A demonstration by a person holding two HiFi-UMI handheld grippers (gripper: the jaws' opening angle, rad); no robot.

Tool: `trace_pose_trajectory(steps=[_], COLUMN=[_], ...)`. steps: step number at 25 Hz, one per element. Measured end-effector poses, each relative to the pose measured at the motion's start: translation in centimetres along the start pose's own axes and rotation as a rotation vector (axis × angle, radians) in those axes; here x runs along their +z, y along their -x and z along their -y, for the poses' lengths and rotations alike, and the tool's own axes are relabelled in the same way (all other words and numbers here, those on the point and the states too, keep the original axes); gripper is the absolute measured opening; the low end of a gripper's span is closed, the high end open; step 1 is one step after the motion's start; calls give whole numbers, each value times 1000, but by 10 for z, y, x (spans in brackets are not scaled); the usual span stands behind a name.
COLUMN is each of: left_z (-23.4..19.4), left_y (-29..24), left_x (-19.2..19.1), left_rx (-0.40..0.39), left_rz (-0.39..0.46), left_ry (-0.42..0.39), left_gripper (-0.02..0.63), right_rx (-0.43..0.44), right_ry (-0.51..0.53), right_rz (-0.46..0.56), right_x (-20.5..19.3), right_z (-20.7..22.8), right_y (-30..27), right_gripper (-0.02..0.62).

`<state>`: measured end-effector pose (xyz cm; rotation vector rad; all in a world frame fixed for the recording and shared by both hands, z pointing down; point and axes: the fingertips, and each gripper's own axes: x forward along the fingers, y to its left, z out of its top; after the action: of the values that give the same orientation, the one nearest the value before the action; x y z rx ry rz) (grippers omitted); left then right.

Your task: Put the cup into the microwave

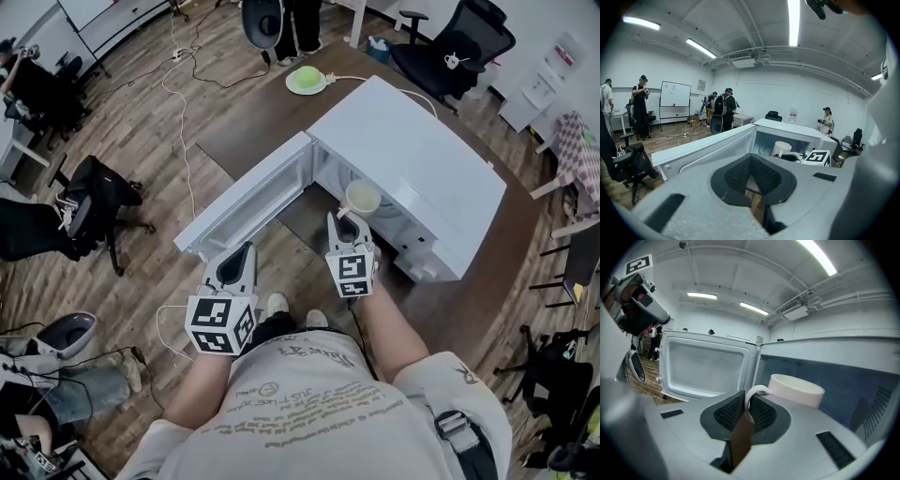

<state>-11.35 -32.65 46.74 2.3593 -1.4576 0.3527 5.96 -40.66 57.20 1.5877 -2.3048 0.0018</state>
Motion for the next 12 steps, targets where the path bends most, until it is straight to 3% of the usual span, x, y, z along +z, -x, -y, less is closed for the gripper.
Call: trace_pose_trajectory(steps=[6, 12], left_z=[0, -4], left_y=[4, 4], left_x=[-4, -5], left_rx=[9, 29], left_rz=[-16, -23], left_ry=[-7, -4], left_gripper=[14, 14], right_rx=[-88, -122], right_ry=[-20, -38], right_rz=[-21, -44], right_x=[-11, -22], right_z=[38, 64], right_y=[-18, -37], right_gripper=[43, 43])
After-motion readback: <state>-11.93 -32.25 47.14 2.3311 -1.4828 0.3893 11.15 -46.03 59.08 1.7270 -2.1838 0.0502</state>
